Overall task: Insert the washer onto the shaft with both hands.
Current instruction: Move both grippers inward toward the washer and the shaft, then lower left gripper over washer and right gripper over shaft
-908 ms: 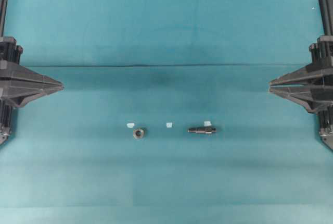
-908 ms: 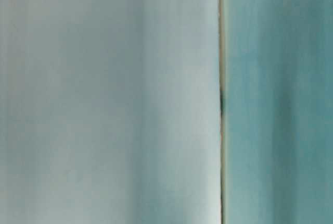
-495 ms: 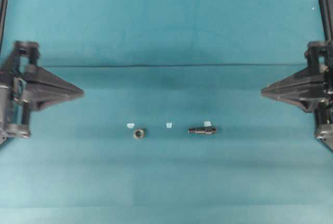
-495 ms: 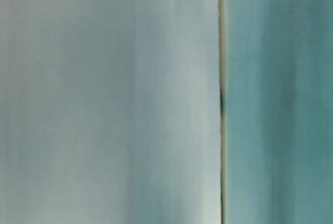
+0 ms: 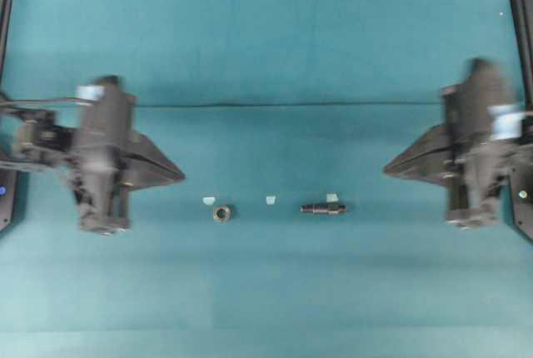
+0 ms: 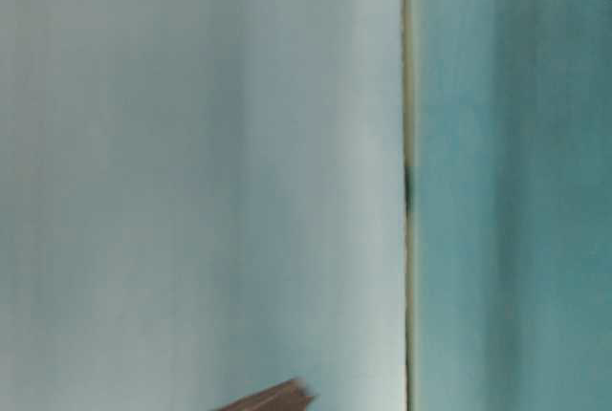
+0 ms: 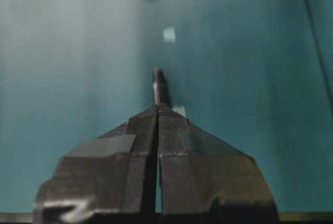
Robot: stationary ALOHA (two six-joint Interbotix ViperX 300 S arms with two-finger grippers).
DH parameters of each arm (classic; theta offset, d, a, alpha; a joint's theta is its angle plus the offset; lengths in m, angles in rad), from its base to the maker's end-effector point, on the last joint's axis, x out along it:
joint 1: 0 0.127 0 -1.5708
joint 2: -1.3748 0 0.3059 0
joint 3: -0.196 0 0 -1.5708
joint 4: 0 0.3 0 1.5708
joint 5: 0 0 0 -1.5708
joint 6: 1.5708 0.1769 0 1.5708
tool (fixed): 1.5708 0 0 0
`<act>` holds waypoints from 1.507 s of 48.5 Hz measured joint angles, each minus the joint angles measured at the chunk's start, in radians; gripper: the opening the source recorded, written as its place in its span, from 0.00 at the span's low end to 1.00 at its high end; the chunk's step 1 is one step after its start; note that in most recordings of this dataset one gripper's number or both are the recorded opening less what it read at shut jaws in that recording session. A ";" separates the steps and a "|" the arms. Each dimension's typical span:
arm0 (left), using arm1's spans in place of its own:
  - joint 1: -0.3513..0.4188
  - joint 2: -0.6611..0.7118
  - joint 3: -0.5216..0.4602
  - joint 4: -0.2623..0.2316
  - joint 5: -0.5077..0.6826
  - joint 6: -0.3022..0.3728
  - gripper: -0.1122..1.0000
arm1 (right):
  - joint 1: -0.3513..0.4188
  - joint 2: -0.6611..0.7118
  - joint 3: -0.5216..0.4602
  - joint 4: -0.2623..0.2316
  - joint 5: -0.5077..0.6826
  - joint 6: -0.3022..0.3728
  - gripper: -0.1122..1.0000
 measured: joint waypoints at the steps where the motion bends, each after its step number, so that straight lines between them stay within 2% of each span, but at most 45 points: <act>1: 0.000 0.014 -0.008 0.002 0.017 0.000 0.12 | -0.002 0.015 -0.008 0.000 0.009 0.000 0.01; 8: -0.002 0.104 -0.081 0.002 0.117 0.011 0.12 | 0.000 0.144 -0.091 -0.002 0.106 0.000 0.01; 16: -0.005 0.153 -0.115 0.002 0.138 0.014 0.12 | 0.005 0.264 -0.172 -0.020 0.189 -0.012 0.01; 30: -0.018 0.190 -0.127 0.002 0.144 0.012 0.13 | 0.009 0.382 -0.241 -0.028 0.210 -0.040 0.02; 34: -0.018 0.195 -0.130 0.003 0.146 0.009 0.21 | 0.009 0.393 -0.244 -0.028 0.207 -0.043 0.05; 37: -0.018 0.201 -0.130 0.002 0.149 0.009 0.34 | 0.009 0.397 -0.245 -0.028 0.207 -0.043 0.10; 39: -0.018 0.206 -0.130 0.003 0.152 0.011 0.46 | 0.009 0.400 -0.247 -0.028 0.206 -0.043 0.15; 45: -0.018 0.230 -0.132 0.003 0.176 0.011 0.80 | 0.009 0.423 -0.247 -0.028 0.209 -0.043 0.40; 49: -0.021 0.252 -0.132 0.003 0.186 0.023 0.95 | 0.009 0.445 -0.250 -0.028 0.219 -0.043 0.62; 54: -0.025 0.268 -0.132 0.002 0.189 0.046 0.94 | 0.012 0.477 -0.267 -0.031 0.232 -0.043 0.88; 57: -0.028 0.278 -0.133 0.003 0.190 0.060 0.94 | 0.014 0.492 -0.275 -0.035 0.232 -0.043 0.97; 73: -0.031 0.351 -0.150 0.003 0.146 0.061 0.94 | 0.015 0.555 -0.285 -0.046 0.179 -0.043 0.96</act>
